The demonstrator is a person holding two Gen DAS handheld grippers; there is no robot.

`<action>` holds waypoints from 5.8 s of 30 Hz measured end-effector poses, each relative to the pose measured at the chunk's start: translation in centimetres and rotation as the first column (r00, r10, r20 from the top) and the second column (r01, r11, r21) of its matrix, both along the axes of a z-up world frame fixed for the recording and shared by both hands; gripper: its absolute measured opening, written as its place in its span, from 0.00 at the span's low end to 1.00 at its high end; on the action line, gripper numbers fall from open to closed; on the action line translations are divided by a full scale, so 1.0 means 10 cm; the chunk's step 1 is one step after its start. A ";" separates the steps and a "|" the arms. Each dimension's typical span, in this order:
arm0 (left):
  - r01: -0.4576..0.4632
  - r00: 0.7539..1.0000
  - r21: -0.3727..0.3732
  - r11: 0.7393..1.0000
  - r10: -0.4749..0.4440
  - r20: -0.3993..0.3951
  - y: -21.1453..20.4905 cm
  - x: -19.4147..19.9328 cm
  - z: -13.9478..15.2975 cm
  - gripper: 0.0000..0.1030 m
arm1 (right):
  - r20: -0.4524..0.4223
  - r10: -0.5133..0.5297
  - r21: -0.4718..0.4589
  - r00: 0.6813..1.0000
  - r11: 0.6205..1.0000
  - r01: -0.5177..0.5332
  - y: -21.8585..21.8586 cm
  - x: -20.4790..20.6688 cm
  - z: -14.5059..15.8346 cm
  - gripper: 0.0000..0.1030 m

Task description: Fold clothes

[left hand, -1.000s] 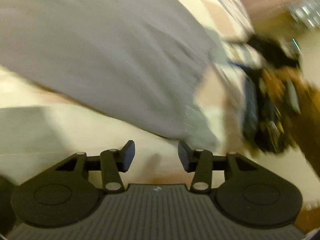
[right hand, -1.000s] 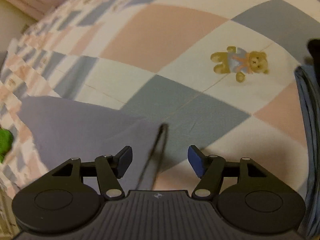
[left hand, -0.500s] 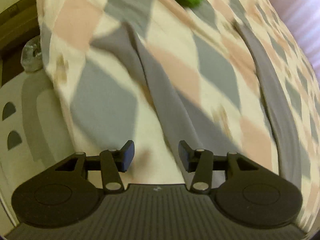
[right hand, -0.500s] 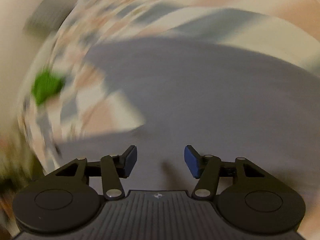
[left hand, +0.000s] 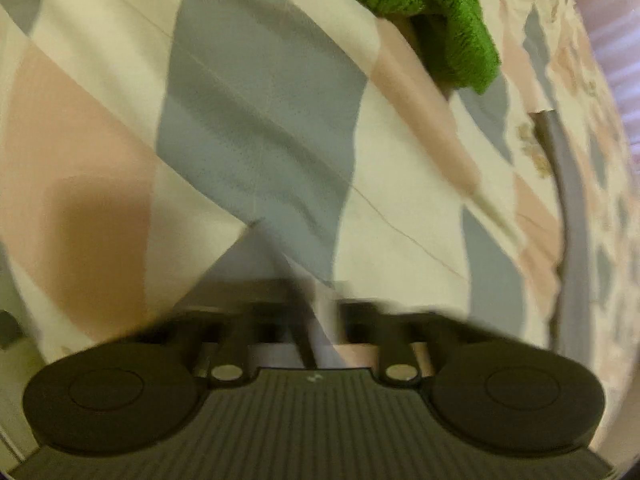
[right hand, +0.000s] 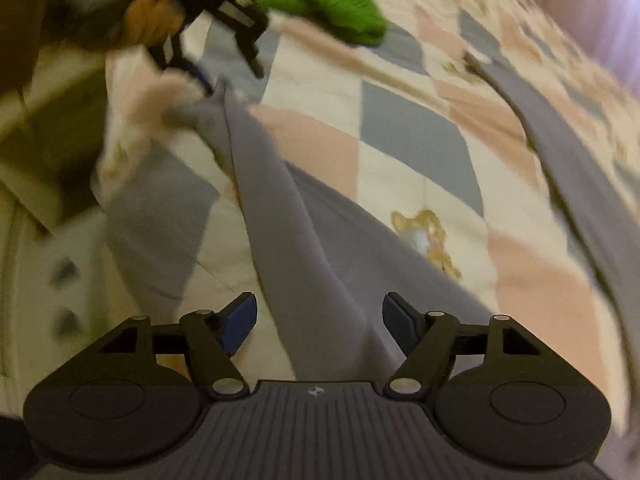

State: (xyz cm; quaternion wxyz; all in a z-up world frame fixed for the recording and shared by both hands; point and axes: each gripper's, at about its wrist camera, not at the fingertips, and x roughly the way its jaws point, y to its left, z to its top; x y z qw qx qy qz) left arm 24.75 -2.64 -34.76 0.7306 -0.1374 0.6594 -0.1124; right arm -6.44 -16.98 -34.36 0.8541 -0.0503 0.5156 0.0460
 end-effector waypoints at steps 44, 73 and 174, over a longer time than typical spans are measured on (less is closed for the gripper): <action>0.292 0.889 0.313 0.904 -0.376 0.259 0.03 0.16 0.13 0.09 | 0.102 -0.436 0.210 0.894 0.888 0.409 -1.01 0.33 -0.01 0.51; 0.120 0.973 0.362 0.924 -0.182 0.142 -0.08 -0.97 0.25 0.40 | -0.294 -0.837 0.396 -0.462 -0.547 0.738 -2.62 -4.94 -0.42 0.10; 0.771 0.353 0.329 0.545 -0.796 0.492 0.50 -2.71 2.89 0.99 | 0.034 -0.999 0.223 0.021 0.028 0.974 0.80 -2.30 2.41 1.00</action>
